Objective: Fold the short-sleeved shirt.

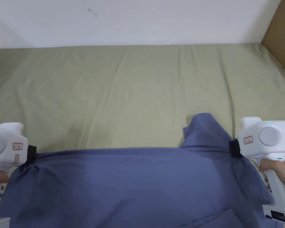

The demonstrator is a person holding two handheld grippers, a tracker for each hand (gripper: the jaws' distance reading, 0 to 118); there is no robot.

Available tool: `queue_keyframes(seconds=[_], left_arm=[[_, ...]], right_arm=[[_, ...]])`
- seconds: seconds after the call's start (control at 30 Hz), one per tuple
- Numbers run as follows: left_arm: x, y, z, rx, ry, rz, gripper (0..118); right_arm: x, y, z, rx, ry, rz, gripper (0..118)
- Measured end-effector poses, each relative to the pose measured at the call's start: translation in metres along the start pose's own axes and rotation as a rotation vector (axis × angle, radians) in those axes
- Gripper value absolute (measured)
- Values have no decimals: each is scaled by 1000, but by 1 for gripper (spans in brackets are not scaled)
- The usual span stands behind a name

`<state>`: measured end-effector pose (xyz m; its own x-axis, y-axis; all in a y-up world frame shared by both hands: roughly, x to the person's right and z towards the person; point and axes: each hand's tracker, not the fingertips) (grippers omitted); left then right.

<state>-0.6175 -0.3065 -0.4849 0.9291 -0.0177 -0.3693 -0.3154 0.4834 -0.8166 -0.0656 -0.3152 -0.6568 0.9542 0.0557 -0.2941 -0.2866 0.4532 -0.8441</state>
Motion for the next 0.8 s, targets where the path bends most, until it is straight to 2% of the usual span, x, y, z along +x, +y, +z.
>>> queue_keyframes(seconds=[0.03,0.07,0.13,0.2,0.23,0.43,0.7,0.8], left_arm=[[0,0,3,-2,-3,2,1],[1,-2,6,-3,-2,0,1],[1,-3,16,-6,2,-10,1],[-2,-4,30,2,1,-14,1],[-3,-4,38,10,0,-10,1],[-5,0,110,99,8,-17,1],[-11,18,239,294,48,-14,1],[-11,31,289,375,52,2,1]], right_arm=[[2,0,2,-9,40,-21,4],[4,1,7,-6,39,-37,3],[7,4,18,3,65,-78,2],[8,6,39,21,84,-63,2],[10,7,50,20,146,-64,2],[17,19,126,133,190,-137,2],[21,31,245,303,187,-138,2],[22,42,299,395,152,-146,2]])
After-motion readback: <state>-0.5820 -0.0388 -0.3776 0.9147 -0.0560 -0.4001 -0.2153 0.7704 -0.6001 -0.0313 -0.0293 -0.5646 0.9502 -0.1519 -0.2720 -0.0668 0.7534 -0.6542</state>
